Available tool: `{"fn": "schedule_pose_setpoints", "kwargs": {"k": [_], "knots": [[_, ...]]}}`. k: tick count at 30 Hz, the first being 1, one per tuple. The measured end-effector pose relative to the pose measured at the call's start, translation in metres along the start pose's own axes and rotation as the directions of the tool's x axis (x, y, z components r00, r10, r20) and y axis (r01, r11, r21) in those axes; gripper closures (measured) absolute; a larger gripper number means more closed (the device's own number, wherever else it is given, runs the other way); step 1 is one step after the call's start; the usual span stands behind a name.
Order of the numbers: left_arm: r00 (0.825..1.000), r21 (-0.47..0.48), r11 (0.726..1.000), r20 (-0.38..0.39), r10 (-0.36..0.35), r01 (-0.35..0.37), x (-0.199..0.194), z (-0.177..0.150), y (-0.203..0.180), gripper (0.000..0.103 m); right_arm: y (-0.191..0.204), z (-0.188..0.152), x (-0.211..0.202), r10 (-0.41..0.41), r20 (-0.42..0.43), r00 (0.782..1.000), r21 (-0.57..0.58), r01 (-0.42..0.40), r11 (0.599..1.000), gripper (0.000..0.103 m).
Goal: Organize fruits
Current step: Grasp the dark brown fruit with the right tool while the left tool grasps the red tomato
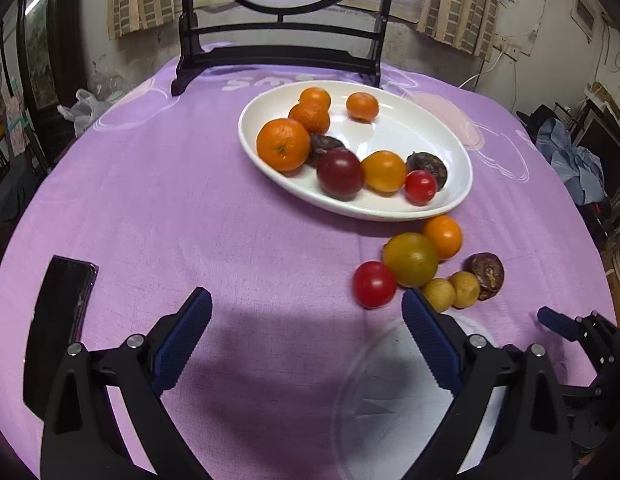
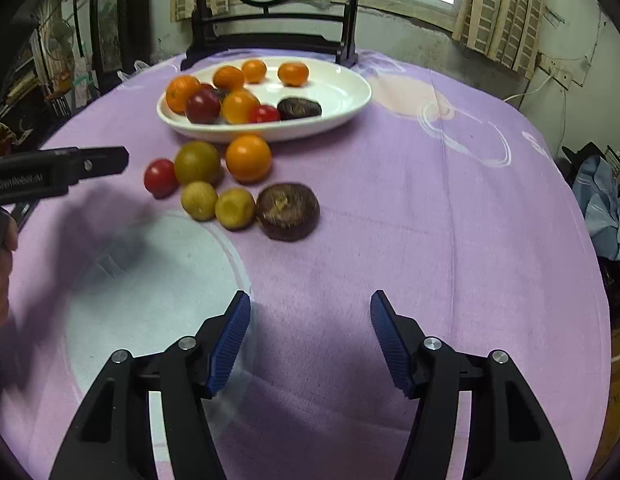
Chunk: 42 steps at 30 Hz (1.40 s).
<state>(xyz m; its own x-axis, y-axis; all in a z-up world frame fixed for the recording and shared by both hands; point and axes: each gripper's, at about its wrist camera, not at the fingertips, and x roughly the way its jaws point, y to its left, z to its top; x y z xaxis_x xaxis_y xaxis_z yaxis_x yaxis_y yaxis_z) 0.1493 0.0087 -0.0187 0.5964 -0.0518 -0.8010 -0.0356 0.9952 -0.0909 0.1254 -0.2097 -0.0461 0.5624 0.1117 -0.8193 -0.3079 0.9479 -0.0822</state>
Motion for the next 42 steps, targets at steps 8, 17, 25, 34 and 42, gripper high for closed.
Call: {"fn": "schedule_pose_setpoints", "kwargs": {"k": [8, 17, 25, 34, 42], "knots": [[0.999, -0.053, 0.998, -0.017, -0.039, 0.038, 0.007, 0.001, 0.018, 0.009, 0.005, 0.018, 0.017, 0.008, 0.032, 0.999, 0.033, -0.009, 0.999, 0.039], [0.999, -0.060, 0.998, -0.044, -0.030, 0.027, 0.013, 0.003, 0.022, 0.009, 0.005, 0.044, 0.036, 0.019, 0.031, 0.999, 0.043, -0.020, 0.999, 0.039], [0.998, -0.055, 0.997, -0.050, -0.047, 0.044, 0.014, 0.002, 0.020, 0.009, 0.015, 0.051, 0.036, 0.031, 0.039, 0.999, 0.037, -0.033, 0.999, 0.060], [1.000, 0.080, 0.997, -0.018, -0.002, 0.004, 0.013, -0.009, -0.006, 0.009, 0.000, 0.028, 0.001, 0.073, 0.081, 0.994, 0.116, -0.082, 0.990, 0.060], [0.999, 0.175, 0.985, -0.033, 0.016, -0.010, 0.029, -0.019, -0.024, 0.023, -0.004, 0.019, -0.005, 0.105, 0.092, 0.990, 0.130, -0.116, 0.985, 0.060]]}}
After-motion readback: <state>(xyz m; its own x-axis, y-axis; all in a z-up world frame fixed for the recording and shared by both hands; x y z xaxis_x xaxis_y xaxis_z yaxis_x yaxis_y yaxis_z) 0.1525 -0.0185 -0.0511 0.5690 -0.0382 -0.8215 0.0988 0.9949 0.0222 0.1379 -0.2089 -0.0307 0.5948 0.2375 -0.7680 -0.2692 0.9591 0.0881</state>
